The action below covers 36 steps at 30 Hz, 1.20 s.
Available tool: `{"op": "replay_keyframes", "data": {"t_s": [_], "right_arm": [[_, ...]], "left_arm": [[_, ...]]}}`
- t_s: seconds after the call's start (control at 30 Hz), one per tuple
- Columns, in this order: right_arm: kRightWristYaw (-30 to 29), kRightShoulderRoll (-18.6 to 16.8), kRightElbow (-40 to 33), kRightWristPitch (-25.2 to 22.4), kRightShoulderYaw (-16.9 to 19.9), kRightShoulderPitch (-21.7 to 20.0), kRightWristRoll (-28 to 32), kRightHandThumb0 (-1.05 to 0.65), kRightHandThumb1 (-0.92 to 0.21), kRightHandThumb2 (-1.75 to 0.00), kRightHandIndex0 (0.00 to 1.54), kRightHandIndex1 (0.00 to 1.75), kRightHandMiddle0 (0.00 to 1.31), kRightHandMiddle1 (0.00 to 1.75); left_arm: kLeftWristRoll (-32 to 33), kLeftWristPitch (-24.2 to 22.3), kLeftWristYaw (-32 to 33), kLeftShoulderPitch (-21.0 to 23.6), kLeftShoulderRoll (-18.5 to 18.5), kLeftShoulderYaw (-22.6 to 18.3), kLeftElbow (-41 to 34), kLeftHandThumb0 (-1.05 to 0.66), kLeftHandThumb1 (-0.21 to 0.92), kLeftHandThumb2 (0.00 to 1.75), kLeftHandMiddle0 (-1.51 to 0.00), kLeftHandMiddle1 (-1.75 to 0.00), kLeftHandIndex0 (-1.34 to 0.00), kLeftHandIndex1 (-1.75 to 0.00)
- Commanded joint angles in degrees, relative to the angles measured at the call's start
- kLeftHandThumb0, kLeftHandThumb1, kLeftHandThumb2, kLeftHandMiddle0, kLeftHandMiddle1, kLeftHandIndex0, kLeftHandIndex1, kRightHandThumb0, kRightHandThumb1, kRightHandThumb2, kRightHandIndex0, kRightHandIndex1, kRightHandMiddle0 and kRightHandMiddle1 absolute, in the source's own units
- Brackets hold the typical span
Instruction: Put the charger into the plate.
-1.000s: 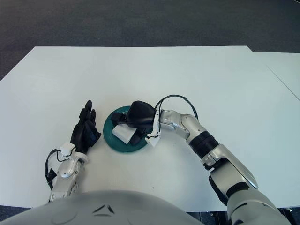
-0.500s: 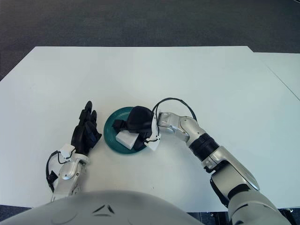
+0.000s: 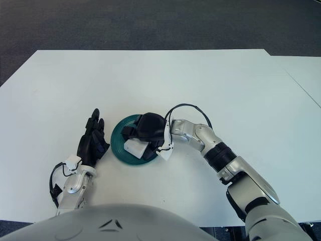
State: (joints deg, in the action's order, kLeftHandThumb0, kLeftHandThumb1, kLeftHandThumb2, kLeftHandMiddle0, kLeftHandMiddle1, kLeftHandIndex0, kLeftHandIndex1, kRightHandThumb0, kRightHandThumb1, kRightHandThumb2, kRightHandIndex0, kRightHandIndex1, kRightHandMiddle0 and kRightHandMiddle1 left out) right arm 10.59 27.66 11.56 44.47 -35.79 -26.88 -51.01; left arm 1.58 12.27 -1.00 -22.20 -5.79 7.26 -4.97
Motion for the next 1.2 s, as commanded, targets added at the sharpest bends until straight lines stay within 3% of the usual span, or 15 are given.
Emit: {"op": "replay_keyframes", "data": {"t_s": [0.0, 0.2, 0.47, 1.0, 1.13, 1.17], "right_arm": [[0.06, 0.65, 0.82, -0.28, 0.09, -0.24, -0.83, -0.97, -0.92, -1.08, 0.27, 0.11, 0.0, 0.63], [-0.82, 0.26, 1.51, -1.16, 0.62, 0.28, -0.38, -1.0, -0.92, -1.1, 0.12, 0.01, 0.0, 0.29], [-3.29, -0.42, 2.85, -0.68, 1.26, 0.98, 0.98, -1.04, -0.92, -1.07, 0.01, 0.0, 0.0, 0.06], [-10.85, -2.96, 3.75, -0.9, 3.3, 2.33, 2.17, -1.05, -0.92, -1.03, 0.0, 0.0, 0.0, 0.0], [-8.4, -3.37, 2.96, -1.89, 5.28, 1.27, 6.47, -1.05, -0.92, -1.03, 0.0, 0.0, 0.0, 0.0], [-5.75, -3.48, 3.39, -2.77, 6.54, 0.17, 10.9, -1.05, -0.92, -1.03, 0.0, 0.0, 0.0, 0.0]], "left_arm": [[-0.03, -2.03, -0.19, -1.97, 0.63, 0.05, 1.75, -1.05, 0.92, 1.08, -0.06, 0.0, 0.0, -0.03], [0.51, -0.07, -0.25, -1.63, 0.47, -0.48, 3.23, -1.04, 0.92, 1.1, -0.07, -0.01, 0.0, -0.03], [2.87, 2.54, -1.8, -1.63, 0.05, -0.88, 4.85, -1.02, 0.92, 1.13, -0.08, -0.01, -0.01, -0.04], [1.49, 8.71, -2.78, -0.83, 0.99, 0.04, 7.56, -1.02, 0.92, 1.14, -0.04, 0.0, 0.0, -0.05], [1.54, 8.54, -2.95, -1.11, 1.32, 0.22, 6.87, -1.03, 0.92, 1.14, -0.02, 0.0, 0.0, -0.04], [2.26, 8.63, -3.4, -1.14, 1.33, 0.19, 6.83, -1.03, 0.92, 1.14, -0.02, 0.0, 0.0, -0.04]]}}
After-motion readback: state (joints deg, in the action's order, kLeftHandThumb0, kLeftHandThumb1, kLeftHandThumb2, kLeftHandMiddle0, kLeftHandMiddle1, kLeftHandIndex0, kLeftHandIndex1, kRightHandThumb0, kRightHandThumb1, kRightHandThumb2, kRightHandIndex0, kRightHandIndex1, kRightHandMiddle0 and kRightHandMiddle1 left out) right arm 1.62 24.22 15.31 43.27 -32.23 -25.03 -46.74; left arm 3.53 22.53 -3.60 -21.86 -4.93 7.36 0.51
